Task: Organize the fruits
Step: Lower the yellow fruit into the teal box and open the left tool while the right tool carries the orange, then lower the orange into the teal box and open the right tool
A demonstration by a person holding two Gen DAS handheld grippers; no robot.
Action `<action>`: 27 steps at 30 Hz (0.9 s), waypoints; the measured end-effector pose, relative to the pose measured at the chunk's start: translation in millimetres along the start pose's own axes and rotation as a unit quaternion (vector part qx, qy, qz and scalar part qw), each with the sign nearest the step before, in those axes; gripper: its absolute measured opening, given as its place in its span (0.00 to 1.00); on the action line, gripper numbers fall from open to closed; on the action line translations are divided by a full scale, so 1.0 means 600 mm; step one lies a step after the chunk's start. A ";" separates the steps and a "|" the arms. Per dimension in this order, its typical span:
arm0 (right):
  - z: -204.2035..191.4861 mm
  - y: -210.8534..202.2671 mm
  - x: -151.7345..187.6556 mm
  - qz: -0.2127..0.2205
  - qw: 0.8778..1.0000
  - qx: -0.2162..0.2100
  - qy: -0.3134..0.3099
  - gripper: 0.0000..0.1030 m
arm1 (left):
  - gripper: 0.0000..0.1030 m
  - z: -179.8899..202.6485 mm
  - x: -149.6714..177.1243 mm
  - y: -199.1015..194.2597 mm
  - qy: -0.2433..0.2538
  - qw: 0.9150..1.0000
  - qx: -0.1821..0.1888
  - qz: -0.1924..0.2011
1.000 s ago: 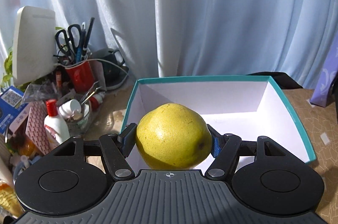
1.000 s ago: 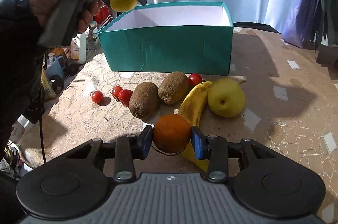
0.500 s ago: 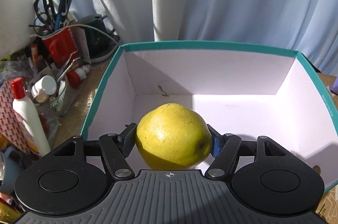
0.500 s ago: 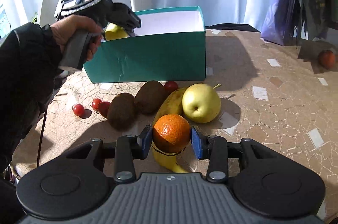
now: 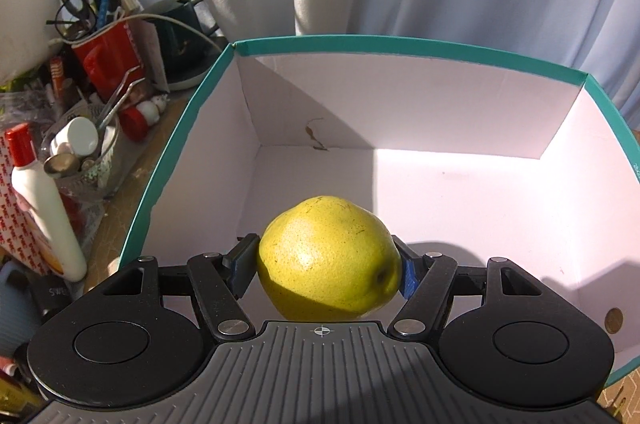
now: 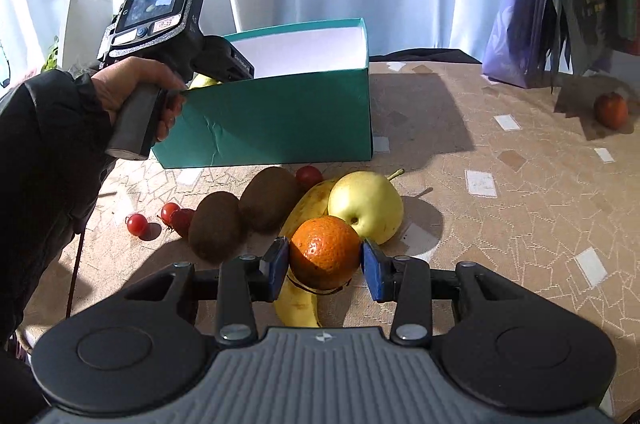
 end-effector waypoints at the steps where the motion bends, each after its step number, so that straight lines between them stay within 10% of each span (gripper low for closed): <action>1: 0.001 0.000 -0.001 0.000 1.000 0.000 0.001 0.38 | 0.70 -0.001 0.000 0.001 -0.001 1.000 0.001 -0.002; 27: 0.018 0.001 -0.031 0.021 1.000 0.007 0.008 0.38 | 0.90 -0.009 -0.002 -0.054 -0.013 0.999 0.003 0.044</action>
Point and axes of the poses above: each gripper's, at about its wrist camera, not at the fingertips, and y roughly the way its jaws point, z to its right, x to its underside, the point moved 6 cm from there along y, roughly the way its jaws point, and after that the axes turned 8 degrees about -x, right-handed, at the moved point
